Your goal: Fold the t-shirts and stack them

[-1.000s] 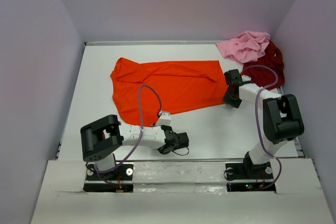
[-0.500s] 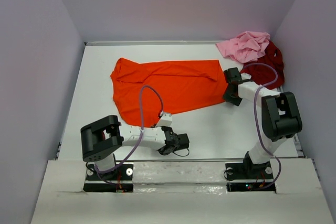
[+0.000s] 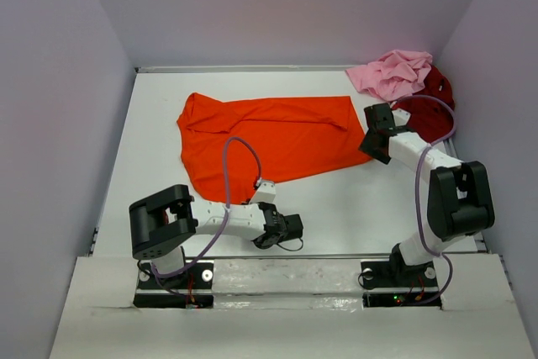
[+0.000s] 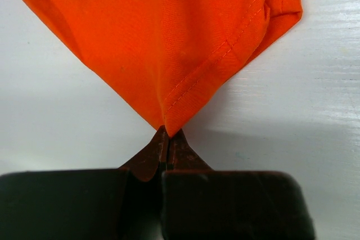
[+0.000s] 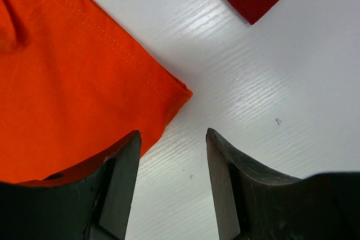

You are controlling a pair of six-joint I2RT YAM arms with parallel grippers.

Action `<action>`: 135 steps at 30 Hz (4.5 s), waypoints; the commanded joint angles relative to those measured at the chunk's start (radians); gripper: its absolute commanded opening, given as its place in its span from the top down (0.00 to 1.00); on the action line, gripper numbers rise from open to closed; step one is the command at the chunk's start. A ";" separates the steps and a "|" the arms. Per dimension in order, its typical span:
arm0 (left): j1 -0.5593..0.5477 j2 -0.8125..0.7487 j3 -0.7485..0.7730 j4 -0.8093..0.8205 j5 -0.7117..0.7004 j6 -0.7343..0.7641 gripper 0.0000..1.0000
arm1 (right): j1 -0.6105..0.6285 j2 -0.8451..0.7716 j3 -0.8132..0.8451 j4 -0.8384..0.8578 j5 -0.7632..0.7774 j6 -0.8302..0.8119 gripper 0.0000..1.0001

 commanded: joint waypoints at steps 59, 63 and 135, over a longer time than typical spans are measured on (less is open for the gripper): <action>0.037 -0.165 0.173 -0.303 -0.203 -0.045 1.00 | -0.034 -0.186 -0.026 0.094 -0.164 -0.019 1.00; 0.130 -0.229 0.135 -0.291 -0.228 -0.052 1.00 | -0.034 -0.174 -0.010 0.102 -0.170 -0.018 1.00; 0.920 0.339 0.590 0.596 -0.212 0.838 1.00 | -0.034 0.547 0.698 0.088 -0.114 -0.133 0.97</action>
